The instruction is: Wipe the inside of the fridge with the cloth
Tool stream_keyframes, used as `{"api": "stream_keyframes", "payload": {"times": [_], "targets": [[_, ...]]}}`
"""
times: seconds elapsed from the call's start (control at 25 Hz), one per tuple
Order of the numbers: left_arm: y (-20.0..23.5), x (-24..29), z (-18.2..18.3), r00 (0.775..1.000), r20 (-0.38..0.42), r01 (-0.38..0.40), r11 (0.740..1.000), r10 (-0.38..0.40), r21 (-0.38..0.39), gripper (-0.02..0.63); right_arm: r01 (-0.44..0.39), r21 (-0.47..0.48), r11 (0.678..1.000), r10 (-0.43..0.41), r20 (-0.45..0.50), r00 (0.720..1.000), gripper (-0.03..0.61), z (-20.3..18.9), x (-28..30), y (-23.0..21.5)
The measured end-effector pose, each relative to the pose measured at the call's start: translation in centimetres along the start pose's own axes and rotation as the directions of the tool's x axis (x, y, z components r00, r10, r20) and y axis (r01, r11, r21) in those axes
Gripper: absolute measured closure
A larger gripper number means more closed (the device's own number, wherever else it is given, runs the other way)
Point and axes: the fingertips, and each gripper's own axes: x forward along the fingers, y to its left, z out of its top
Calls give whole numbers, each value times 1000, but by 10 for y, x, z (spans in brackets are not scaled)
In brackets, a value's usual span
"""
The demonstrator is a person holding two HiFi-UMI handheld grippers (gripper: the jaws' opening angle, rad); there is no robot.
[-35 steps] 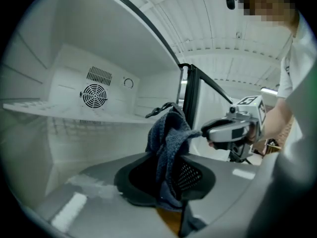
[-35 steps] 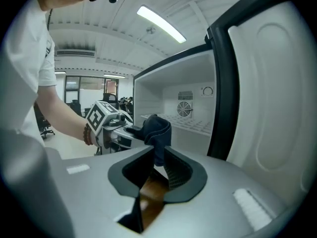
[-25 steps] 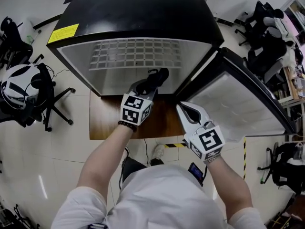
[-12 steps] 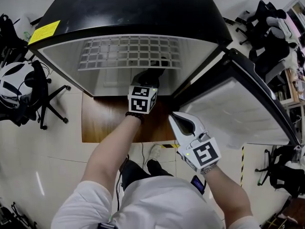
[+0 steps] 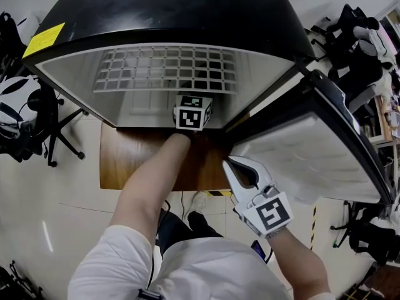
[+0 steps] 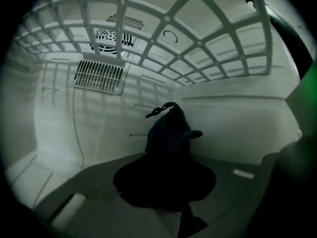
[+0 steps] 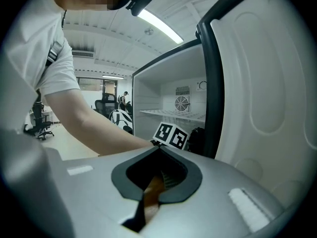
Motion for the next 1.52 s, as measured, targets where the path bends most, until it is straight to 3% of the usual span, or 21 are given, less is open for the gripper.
{"api": "stream_keyframes", "payload": {"times": [0.24, 0.84, 1.52], "targets": [[1, 18, 7, 999, 12, 33, 999, -33, -26, 535, -17, 11, 1000, 17, 0, 1000, 577, -4, 2, -1], [-21, 34, 10, 978, -2, 210, 976, -210, -53, 546, -16, 31, 999, 16, 19, 1000, 577, -4, 5, -4], [-55, -10, 7, 956, 7, 293, 953, -295, 82, 549, -43, 27, 999, 42, 44, 998, 577, 3, 2, 20]]}}
